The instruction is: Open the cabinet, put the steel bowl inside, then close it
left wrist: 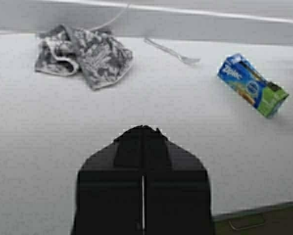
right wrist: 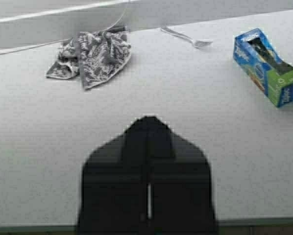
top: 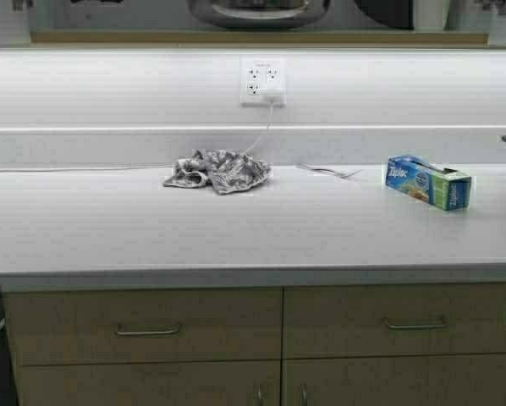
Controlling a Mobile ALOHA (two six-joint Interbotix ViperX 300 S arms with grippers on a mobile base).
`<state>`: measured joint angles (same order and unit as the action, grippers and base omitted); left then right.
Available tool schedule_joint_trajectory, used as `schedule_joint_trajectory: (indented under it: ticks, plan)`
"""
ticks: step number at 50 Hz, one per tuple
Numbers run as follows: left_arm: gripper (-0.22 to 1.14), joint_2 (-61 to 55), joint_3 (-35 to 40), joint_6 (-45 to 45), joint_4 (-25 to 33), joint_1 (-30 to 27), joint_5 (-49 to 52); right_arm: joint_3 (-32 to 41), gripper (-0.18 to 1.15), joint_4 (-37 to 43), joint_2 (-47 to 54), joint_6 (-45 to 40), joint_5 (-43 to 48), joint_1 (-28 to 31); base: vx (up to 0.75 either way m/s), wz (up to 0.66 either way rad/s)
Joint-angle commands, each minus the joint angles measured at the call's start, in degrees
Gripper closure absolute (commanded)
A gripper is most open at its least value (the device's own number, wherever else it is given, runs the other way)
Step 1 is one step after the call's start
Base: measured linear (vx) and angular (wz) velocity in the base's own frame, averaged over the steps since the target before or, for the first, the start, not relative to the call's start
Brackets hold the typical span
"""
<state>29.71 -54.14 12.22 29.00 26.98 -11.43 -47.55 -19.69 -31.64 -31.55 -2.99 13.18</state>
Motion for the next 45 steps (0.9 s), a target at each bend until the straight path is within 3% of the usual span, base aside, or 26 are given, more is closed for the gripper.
schedule_joint_trajectory:
  ticks: [1, 13, 21, 31, 45]
  plan:
    - [0.87, 0.88, 1.85, 0.53, -0.09, -0.18, 0.53, -0.09, 0.90, -0.26, -3.52, 0.26, -2.37, -2.55, -0.18, 0.08]
    - [0.87, 2.11, 2.72, 0.53, -0.18, -5.45, 2.64, 0.26, 0.90, -4.31, -6.24, 5.10, -3.52, -11.87, -0.17, 0.05]
    - [0.87, 4.92, 5.80, 1.23, -1.32, -16.08, 11.07, 2.90, 0.89, -4.39, -5.80, 5.62, -3.16, -20.57, -0.16, 0.03]
    - [0.87, 8.17, 15.73, 1.76, -5.10, -32.43, 20.48, 9.67, 0.90, -4.39, -4.48, 5.80, -2.20, -33.31, -0.13, 0.00]
    - [0.87, 7.56, 26.54, 1.41, -5.89, -45.35, 24.79, 22.94, 0.90, -4.13, 3.52, 5.80, -1.85, -44.74, -0.09, -0.03]
